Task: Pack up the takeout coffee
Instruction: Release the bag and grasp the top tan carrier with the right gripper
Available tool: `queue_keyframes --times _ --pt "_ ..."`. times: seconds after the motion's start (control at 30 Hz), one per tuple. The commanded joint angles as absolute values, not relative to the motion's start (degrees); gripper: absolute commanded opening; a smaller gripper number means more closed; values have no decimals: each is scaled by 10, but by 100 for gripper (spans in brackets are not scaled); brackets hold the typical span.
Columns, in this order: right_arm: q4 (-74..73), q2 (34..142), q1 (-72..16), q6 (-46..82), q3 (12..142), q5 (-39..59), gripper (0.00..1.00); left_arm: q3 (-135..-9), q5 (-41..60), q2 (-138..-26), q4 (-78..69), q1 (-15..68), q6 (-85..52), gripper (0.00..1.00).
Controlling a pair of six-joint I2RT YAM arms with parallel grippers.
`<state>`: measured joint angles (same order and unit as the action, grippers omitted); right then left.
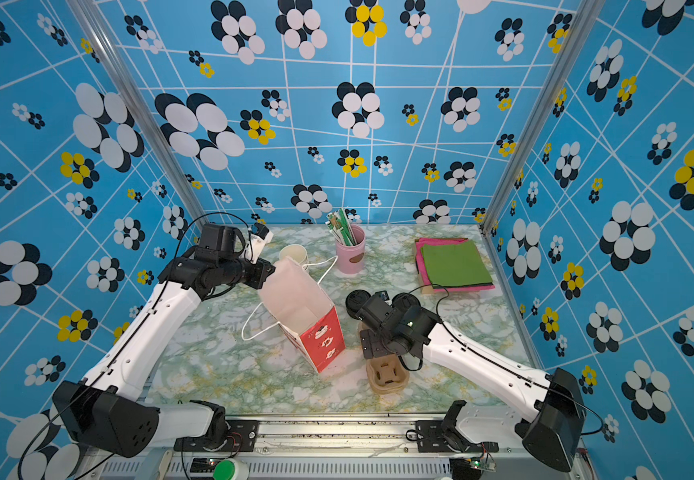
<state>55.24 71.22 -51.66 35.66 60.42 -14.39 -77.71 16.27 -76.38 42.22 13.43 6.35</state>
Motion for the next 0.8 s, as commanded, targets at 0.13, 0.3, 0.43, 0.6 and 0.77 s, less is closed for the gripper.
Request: queue_keyframes --times 0.13,0.3,0.43,0.6,0.77 --pt "535 718 -514 370 580 -99 82 -779 130 -723 459 137 55 0" --pt "544 742 -507 370 580 -98 73 -769 128 -712 466 134 53 0" --pt "550 762 -496 363 587 -94 69 -762 130 -710 468 134 51 0" --pt "564 780 -476 349 603 -85 63 -754 134 -704 464 131 49 0" --pt "577 802 -475 339 622 -80 59 -741 140 -697 456 127 47 0"
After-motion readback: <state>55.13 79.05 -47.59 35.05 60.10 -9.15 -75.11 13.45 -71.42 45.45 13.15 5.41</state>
